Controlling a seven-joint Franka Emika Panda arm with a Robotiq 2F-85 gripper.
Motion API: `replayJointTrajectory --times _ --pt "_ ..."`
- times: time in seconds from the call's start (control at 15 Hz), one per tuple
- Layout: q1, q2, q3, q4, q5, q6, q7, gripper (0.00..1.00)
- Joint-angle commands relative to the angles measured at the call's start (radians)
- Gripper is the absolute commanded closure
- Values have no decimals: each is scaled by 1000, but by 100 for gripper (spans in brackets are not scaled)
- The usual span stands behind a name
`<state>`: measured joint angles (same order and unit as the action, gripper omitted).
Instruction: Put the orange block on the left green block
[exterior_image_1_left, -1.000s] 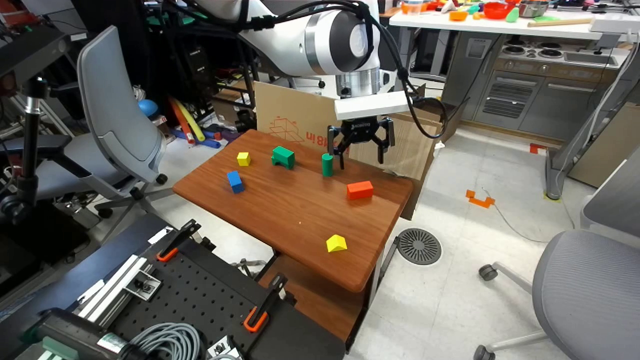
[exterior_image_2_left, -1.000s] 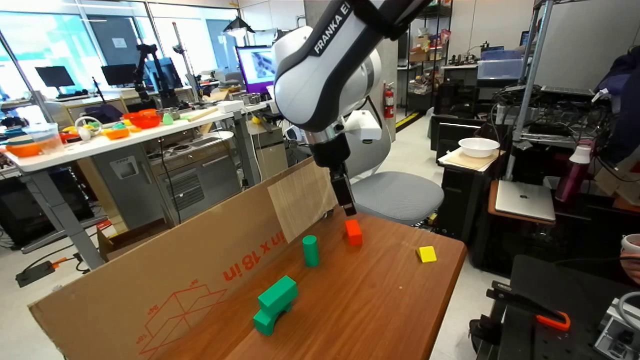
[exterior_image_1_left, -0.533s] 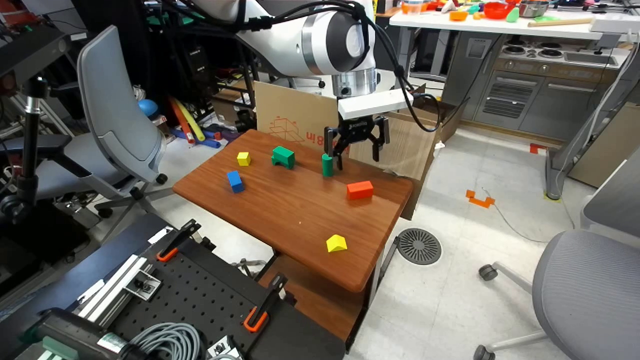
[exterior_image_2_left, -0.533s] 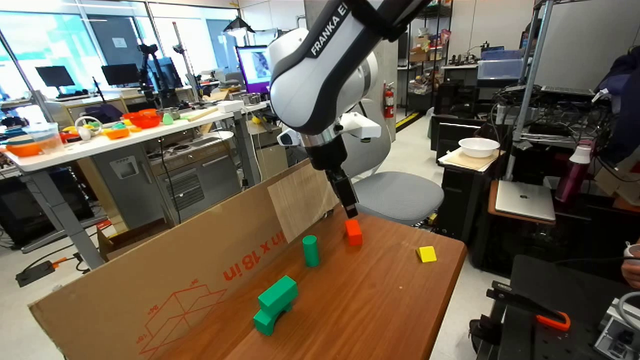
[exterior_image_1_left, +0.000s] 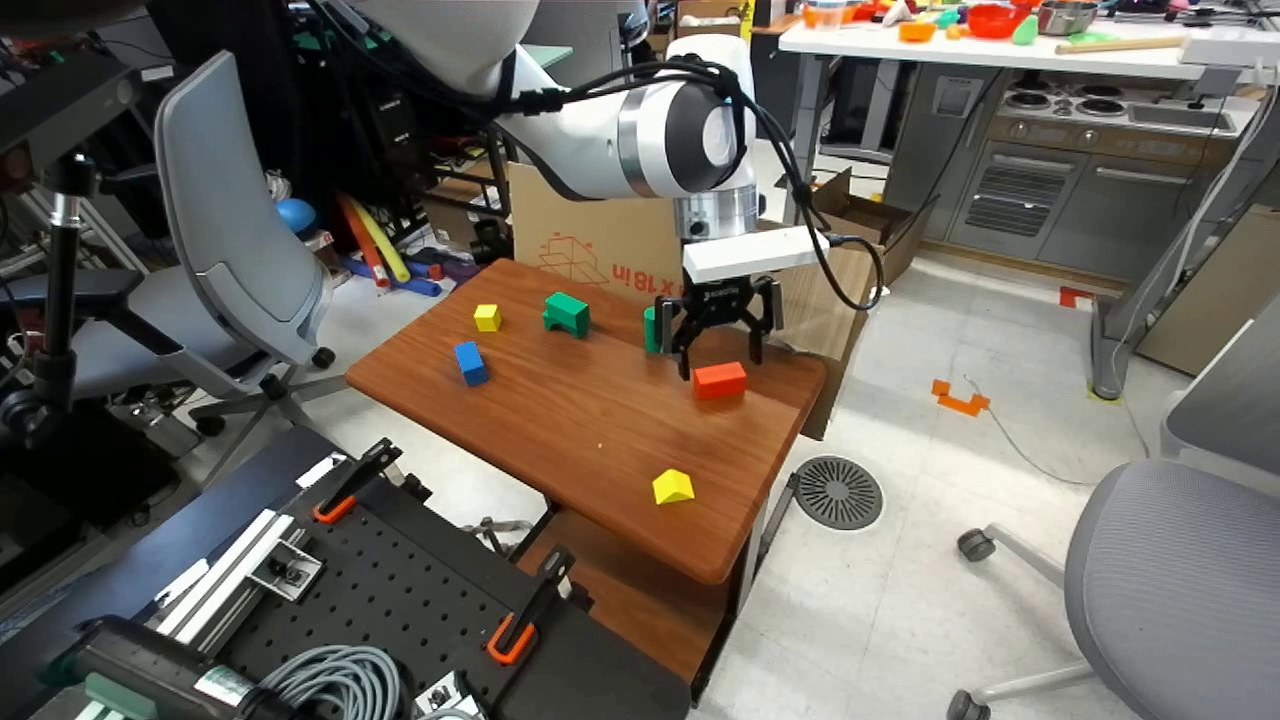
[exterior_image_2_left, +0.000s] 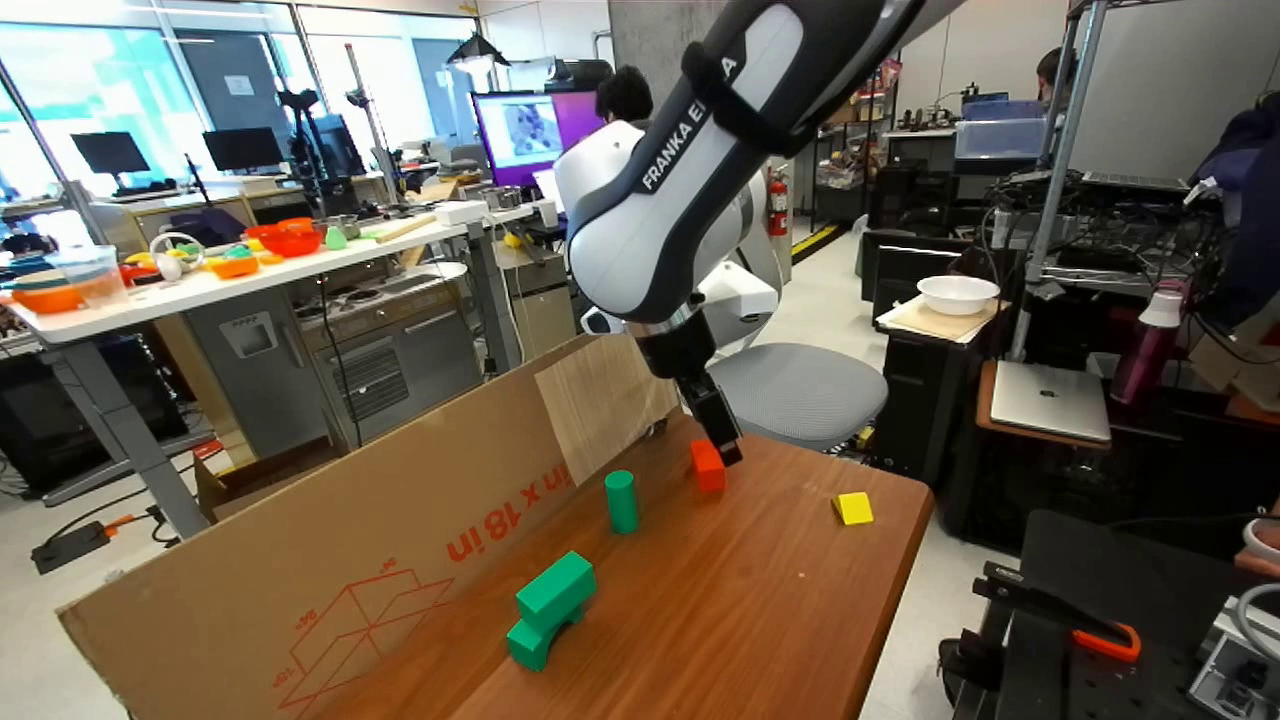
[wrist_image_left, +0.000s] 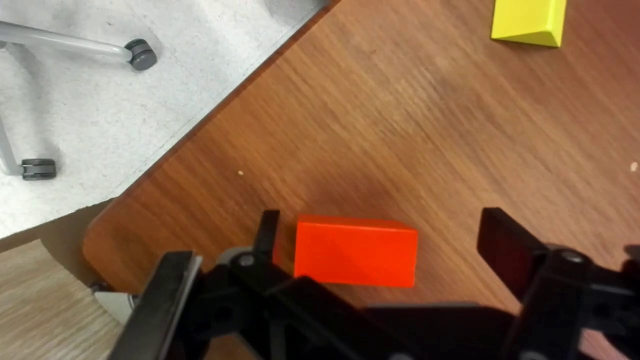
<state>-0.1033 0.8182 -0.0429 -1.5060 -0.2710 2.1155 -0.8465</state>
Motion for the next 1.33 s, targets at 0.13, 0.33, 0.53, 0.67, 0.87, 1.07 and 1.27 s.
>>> replayJointTrajectory --times 0.13,0.33,0.53,0.67,0.87,1.07,1.27 --pt "2 74 -3 89 -14 -23 61 0" --pt "5 92 -3 119 -15 -30 87 0" --pt "9 108 -5 140 -19 -33 107 11" --pt "11 122 -6 159 -18 -44 118 32" --pt "16 138 -7 181 -24 -56 131 58" --pt "19 115 -7 165 -28 -51 135 59" --pt "13 22 12 120 12 -43 176 59"
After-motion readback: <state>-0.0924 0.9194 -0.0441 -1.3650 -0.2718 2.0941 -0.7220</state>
